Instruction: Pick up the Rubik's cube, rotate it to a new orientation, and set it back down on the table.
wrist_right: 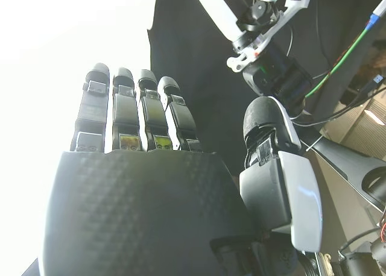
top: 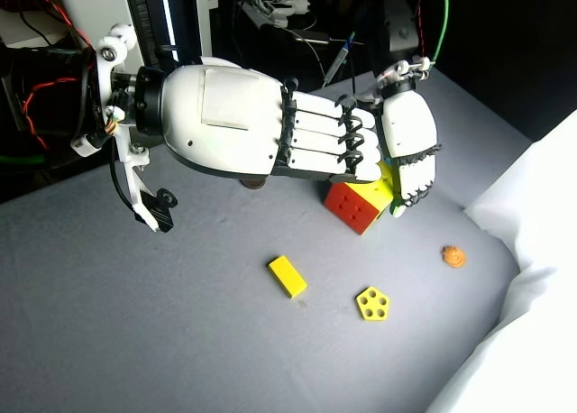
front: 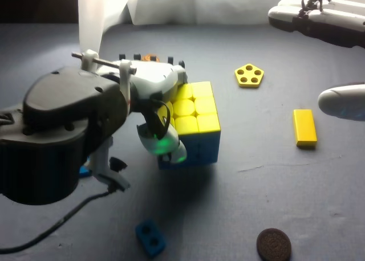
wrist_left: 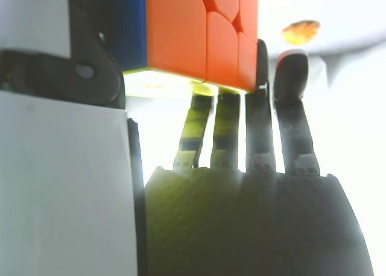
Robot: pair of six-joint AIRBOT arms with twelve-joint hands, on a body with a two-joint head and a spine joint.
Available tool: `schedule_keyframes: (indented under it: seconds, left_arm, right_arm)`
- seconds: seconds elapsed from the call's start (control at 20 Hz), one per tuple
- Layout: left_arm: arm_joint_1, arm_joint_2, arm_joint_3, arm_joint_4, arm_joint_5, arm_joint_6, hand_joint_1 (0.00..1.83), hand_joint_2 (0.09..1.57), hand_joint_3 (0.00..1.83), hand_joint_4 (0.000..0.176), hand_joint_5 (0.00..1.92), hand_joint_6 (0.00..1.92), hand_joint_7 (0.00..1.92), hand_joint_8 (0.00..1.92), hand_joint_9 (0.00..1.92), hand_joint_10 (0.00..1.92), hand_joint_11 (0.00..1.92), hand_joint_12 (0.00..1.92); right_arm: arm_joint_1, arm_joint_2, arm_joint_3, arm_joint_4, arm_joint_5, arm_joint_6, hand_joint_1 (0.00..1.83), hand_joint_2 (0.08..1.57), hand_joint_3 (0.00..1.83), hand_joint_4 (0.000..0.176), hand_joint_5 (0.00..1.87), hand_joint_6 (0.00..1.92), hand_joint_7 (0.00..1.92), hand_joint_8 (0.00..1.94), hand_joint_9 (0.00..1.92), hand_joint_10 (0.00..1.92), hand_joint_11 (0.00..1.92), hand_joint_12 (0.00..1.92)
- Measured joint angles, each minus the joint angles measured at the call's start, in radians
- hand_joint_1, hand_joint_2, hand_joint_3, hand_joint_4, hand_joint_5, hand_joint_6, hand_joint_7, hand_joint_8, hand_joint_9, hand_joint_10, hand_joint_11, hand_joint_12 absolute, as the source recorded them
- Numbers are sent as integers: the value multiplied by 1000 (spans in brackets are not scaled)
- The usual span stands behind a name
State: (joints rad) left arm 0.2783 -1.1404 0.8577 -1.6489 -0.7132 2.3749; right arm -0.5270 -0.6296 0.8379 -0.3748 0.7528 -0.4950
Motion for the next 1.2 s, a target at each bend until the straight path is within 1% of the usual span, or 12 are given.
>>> schedule_keyframes:
  seconds: [0.3,0.4,0.5,0.55,0.6,0.65,0.75,0.8,1.0,1.05,1.1,1.2]
  left_arm:
    - [-85,33,-23,-80,0,85,1034,1402,2,0,508,1638,479,1865,209,1921,188,1921]
    - [-112,34,-26,-84,6,90,1062,1379,0,0,534,1581,526,1821,247,1919,229,1921]
    - [-128,34,-42,-103,7,88,1023,1414,10,0,462,1684,483,1884,215,1921,195,1921]
    - [-135,34,-48,-112,7,92,1035,1347,0,0,565,1605,286,1876,214,1921,193,1921]
    - [-141,35,-54,-121,11,89,1039,1332,0,0,587,1587,238,1877,211,1921,183,1921]
    - [-146,37,-58,-122,11,90,1037,1385,0,0,527,1625,435,1866,215,1921,185,1921]
    - [-157,47,-65,-125,14,90,1041,1397,2,0,505,1634,497,1855,226,1921,203,1921]
    - [-161,51,-70,-125,11,89,1046,1395,0,0,522,1606,489,1870,220,1921,211,1921]
    - [-180,59,-77,-136,-15,92,1040,1400,2,0,490,1643,503,1855,222,1921,214,1921]
    - [-186,59,-77,-142,-16,92,1036,1351,0,0,560,1607,294,1871,213,1921,192,1921]
    - [-189,59,-77,-140,-15,93,1037,1387,3,0,515,1631,454,1859,218,1921,196,1921]
    - [-190,59,-77,-139,-14,93,1041,1395,3,0,502,1631,504,1851,232,1921,193,1921]
  right_arm:
    - [0,3,0,0,12,0,0,1294,0,0,0,0,39,15,0,0,0,0]
    - [0,5,0,-1,13,0,0,1281,0,0,2,1,117,43,93,39,25,12]
    - [0,5,0,1,13,0,0,1280,4,0,101,10,255,20,242,130,0,681]
    - [0,5,0,1,13,0,0,1272,0,0,120,15,445,106,438,334,0,1237]
    - [0,5,0,0,14,0,0,1274,0,0,84,16,518,236,303,1006,0,1547]
    - [0,5,0,0,14,0,0,1283,1,0,105,19,494,644,333,1389,7,1842]
    - [0,6,0,-3,14,0,0,1290,2,0,151,24,442,1214,368,1716,227,1918]
    - [0,6,0,-3,14,0,0,1295,2,0,131,13,496,1390,449,1842,361,1920]
    - [0,6,-2,-67,13,0,2,1285,0,0,139,11,485,1558,550,1921,456,1921]
    - [-2,6,-6,-84,8,0,0,1283,0,0,128,5,480,1581,566,1921,455,1921]
    - [-2,6,-9,-94,3,0,0,1288,0,0,112,2,470,1575,556,1921,467,1921]
    - [-2,6,-14,-100,-14,0,0,1287,0,0,106,0,484,1602,548,1921,452,1921]
